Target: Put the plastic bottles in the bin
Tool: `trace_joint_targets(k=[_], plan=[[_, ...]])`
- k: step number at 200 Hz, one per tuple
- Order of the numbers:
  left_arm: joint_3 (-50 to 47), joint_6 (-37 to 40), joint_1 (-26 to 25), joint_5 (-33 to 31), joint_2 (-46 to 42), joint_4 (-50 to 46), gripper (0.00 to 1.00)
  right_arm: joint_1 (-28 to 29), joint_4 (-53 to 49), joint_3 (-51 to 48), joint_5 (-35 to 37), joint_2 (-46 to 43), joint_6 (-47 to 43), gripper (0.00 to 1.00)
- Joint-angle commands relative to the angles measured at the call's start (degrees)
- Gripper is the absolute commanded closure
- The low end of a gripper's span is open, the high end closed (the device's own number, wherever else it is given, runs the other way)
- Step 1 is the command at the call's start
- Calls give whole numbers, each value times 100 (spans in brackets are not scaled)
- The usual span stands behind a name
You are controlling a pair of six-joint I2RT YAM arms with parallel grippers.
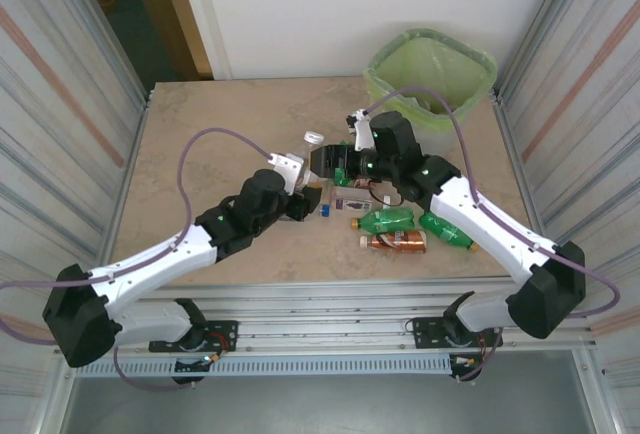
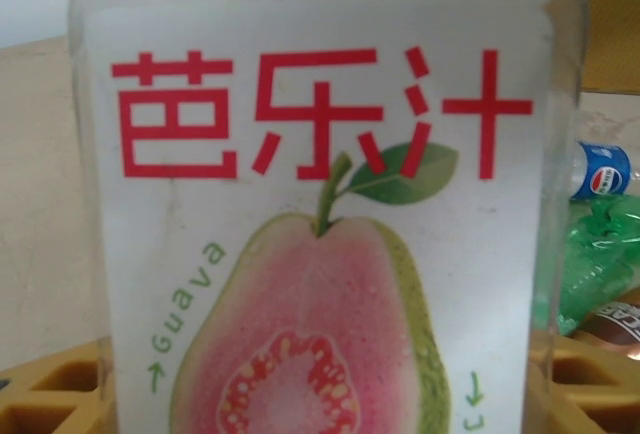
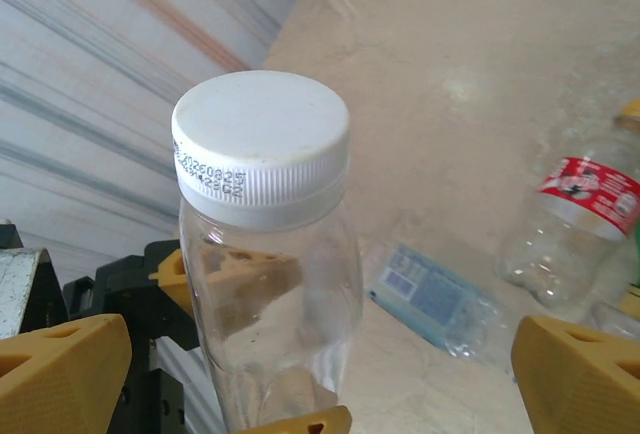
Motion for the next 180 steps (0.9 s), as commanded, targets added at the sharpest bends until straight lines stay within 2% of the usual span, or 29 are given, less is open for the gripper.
trace_joint_targets(k=[1,92,108,128,153,165,180], plan=[[-29,243,-96,248,-256,454,42,171,330,202,-319,311,38,8],[-367,219,-65,130,-650,1001,42,180,1020,101,-1039,703,468,38],[-371,217,-47,124,-656,1055,41,183,1060,89,-1080,715,502,49],[-343,212,-7,151,-607,1042,37,193,1100,80,-1083,697,517,58],[-347,165,23,132,-600,1035,29,178,1092,75,-1072,667,500,64],[-366,147,41,129,-621,1036,21,179,1075,76,-1041,628,474,65],[-377,146,50,142,-656,1009,5,147,1010,106,-971,570,414,66]])
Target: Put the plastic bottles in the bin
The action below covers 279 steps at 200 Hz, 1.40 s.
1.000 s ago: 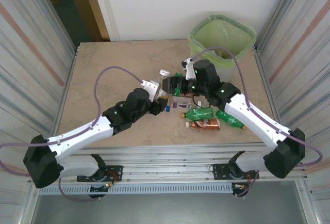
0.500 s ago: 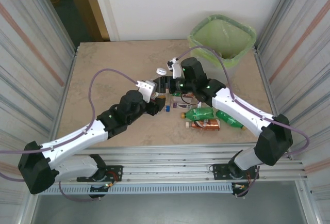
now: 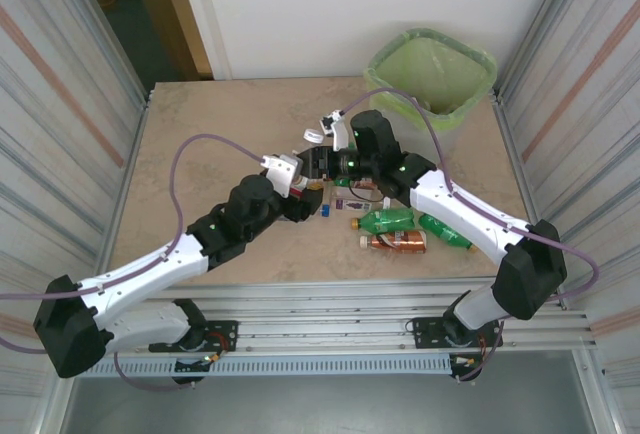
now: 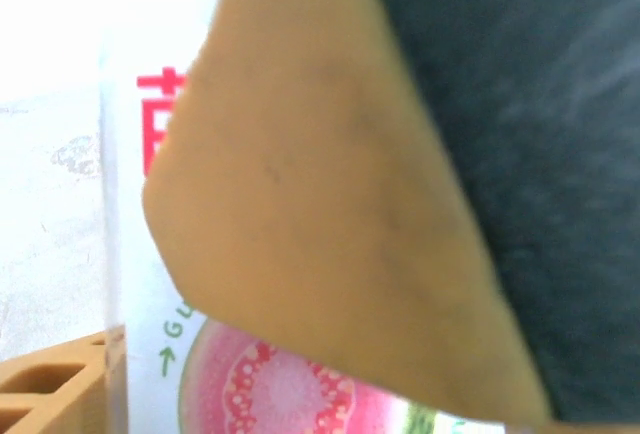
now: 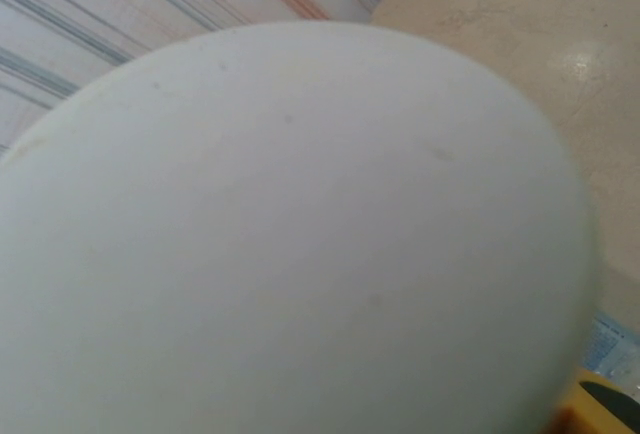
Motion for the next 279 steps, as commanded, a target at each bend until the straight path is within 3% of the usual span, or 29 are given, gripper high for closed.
trace_joint_targets(k=[1,71,156,226,279], plan=[[-14,11,78,-20,-224,302,4,-65,56,35,-3,-77,103,66],[-382,28,89,-114,-666,451,1,-623,-652,609,213,-467,-345,66],[-820,-222,179,-265,-1104,459,1,-2179,-1140,1698,266,-751,-667,66],[-1058,-475,357,-276,-1329,470,1,-3492,-1059,2498,52,-48,-520,66],[-1218,-648,500,-229,-1524,389,1,-3945,-1253,2945,395,723,-699,65]])
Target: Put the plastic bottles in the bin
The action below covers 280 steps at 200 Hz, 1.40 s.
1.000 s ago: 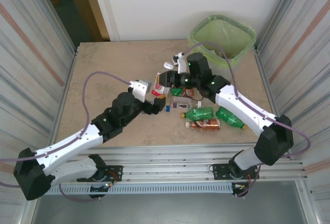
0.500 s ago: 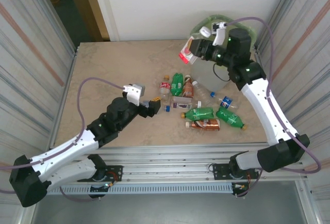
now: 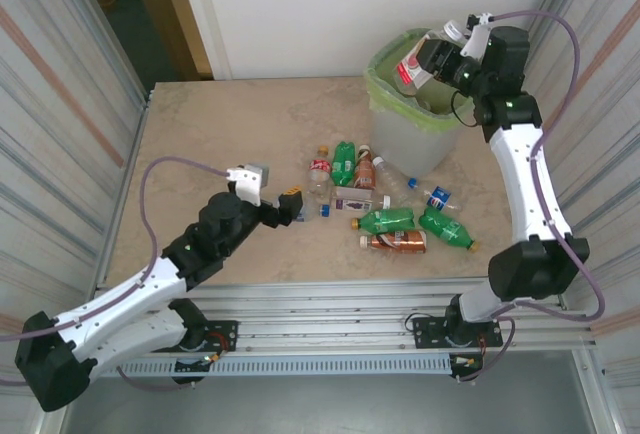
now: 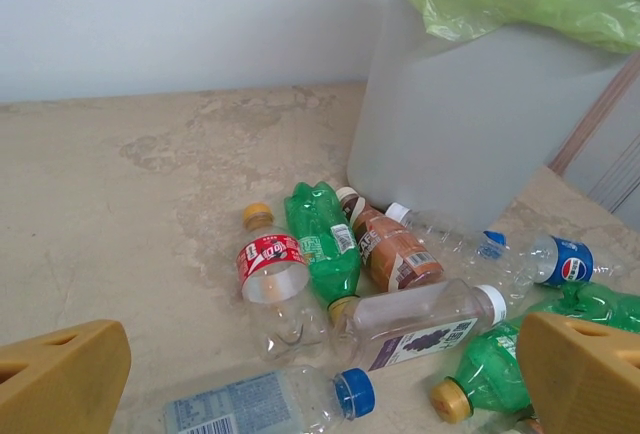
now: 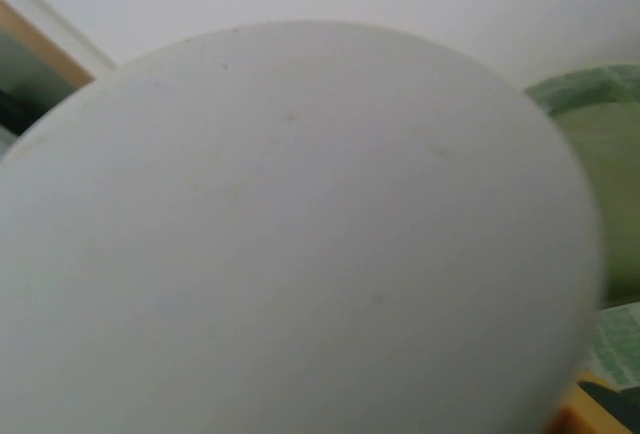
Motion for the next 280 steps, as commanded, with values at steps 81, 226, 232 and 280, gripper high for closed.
trace_joint_targets(k=[81,226,232,280], plan=[[-370,-457,287,-6,-576,-64,1,-223,-563,736,240,1231,-311,63],[-364,-562,337,81,-562,-141,1,-203,-1138,1204,219,1989,-512,24],[-361,-562,340,86,-568,-152,1,-207,-1176,1245,239,1969,-531,23],[-358,-640,353,89,-551,-163,1,-202,-1508,1437,512,1603,-763,16]])
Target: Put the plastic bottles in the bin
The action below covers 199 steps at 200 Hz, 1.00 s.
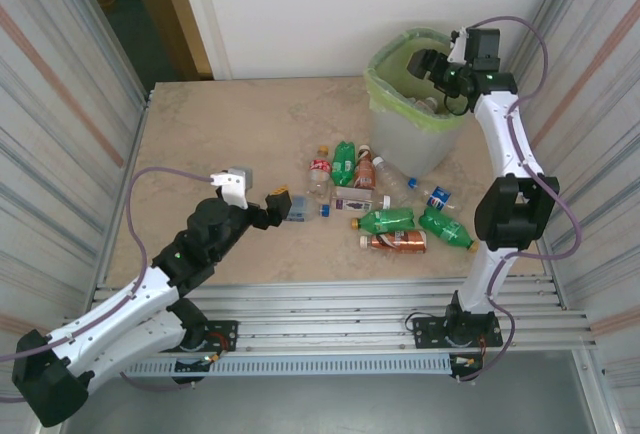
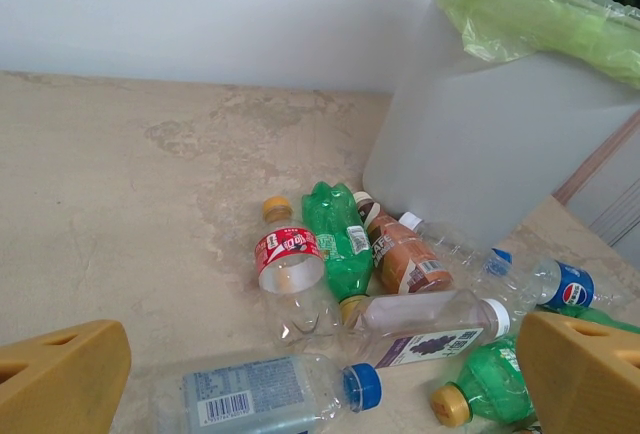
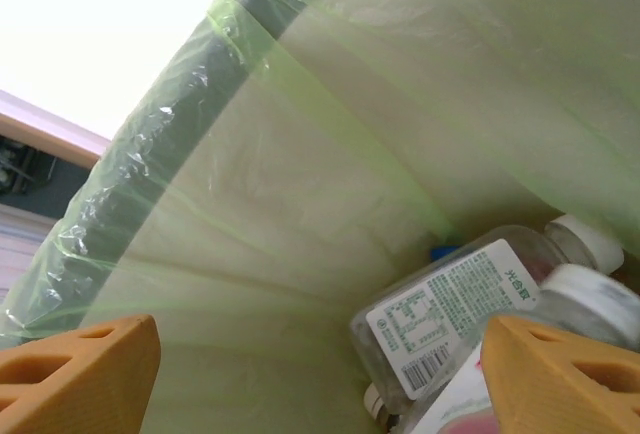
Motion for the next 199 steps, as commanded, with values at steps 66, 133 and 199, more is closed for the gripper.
trace_joint_targets(k=[66,133,199], plan=[[26,-225,114,88,173,-56,1,34,-889,99,912,-1331,-500,11],[124,-226,228,242,430,20,1,51,-1277,-1602,2056,-3114,-577,4],[672,-248,704,634,1096,-808,1,26,-1837,-3150,2663,-4469,-395,1]])
